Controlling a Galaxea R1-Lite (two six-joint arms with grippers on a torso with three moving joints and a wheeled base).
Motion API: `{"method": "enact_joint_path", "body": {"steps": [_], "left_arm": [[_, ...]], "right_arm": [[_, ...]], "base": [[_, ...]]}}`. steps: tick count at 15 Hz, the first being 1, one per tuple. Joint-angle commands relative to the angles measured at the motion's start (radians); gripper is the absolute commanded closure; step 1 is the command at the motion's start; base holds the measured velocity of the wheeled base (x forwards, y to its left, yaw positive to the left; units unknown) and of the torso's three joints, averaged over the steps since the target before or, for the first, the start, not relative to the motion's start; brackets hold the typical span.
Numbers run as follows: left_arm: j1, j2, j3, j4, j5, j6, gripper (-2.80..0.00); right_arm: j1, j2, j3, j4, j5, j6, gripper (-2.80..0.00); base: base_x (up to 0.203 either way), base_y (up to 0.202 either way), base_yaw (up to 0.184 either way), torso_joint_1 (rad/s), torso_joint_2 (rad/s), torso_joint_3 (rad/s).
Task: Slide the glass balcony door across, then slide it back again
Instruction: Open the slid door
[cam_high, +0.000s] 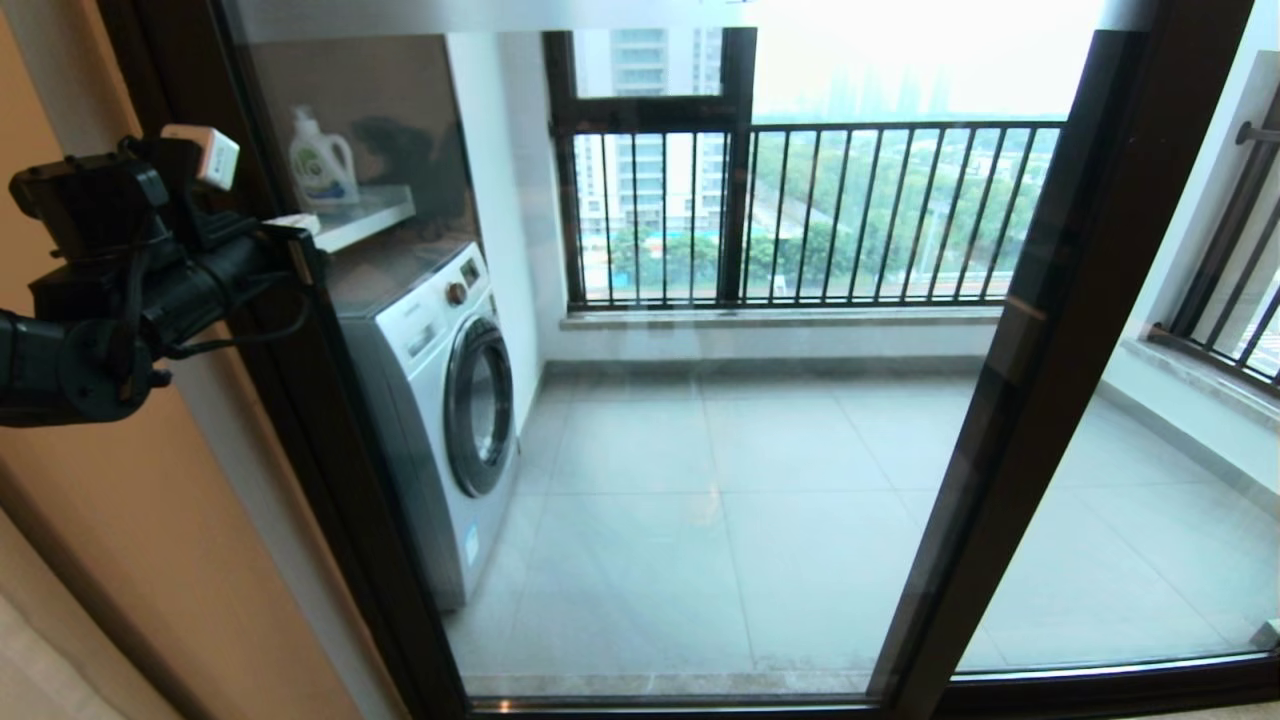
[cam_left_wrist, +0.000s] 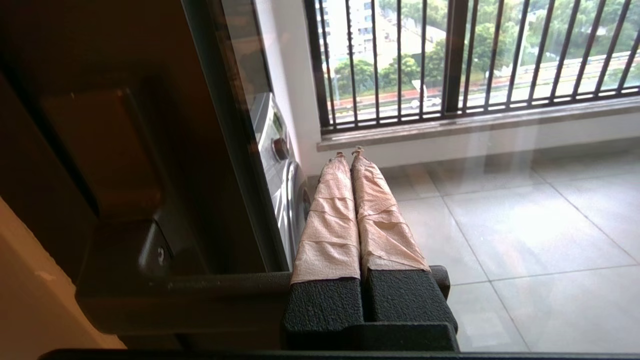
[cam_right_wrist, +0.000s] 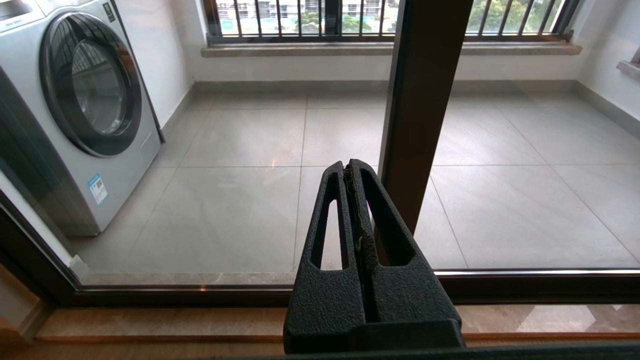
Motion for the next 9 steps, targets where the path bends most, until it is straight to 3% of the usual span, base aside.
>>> {"method": "enact_joint_path", "body": {"steps": [1,4,9], "left_arm": [[0.003,0.012,0.060,-0.020,0.000,0.001,0.00],[0.018,0.014,0.130,-0.107,0.000,0.004,0.00],[0.050,0.000,0.162,-0.130,-0.001,0.004,0.00]], "right_arm": [[0.000,0.001,0.003,0.000,0.001,-0.001,0.00],[0.000,0.001,0.003,0.000,0.001,-0.001,0.00],[0.000,0.001,0.003,0.000,0.001,-0.001,0.00]], "base": [[0.000,0.000,0.000,0.000,0.00,0.000],[0.000,0.000,0.000,0.000,0.00,0.000],[0.000,0.000,0.000,0.000,0.00,0.000]]}}
